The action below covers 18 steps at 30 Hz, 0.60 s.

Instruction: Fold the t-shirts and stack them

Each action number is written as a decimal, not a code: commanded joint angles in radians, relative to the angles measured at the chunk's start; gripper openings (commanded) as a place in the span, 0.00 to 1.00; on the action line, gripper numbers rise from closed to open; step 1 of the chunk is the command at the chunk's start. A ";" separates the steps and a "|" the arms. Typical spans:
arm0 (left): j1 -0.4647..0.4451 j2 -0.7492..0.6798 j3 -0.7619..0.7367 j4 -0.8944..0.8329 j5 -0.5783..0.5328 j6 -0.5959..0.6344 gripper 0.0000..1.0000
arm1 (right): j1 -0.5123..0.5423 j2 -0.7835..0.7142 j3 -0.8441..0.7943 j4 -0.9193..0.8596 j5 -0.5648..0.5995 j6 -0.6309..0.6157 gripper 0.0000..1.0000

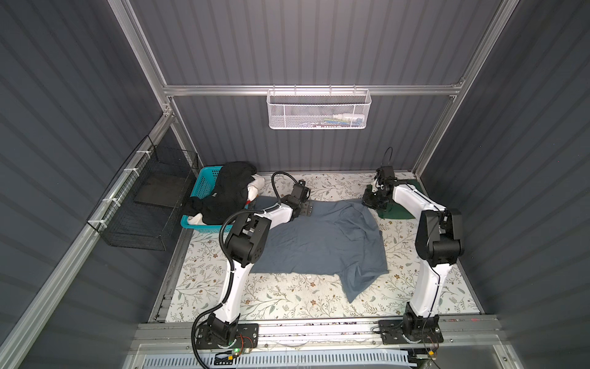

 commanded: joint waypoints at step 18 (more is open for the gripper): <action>0.049 0.094 0.093 -0.158 -0.083 -0.040 0.91 | -0.131 -0.062 -0.074 0.062 -0.027 0.130 0.00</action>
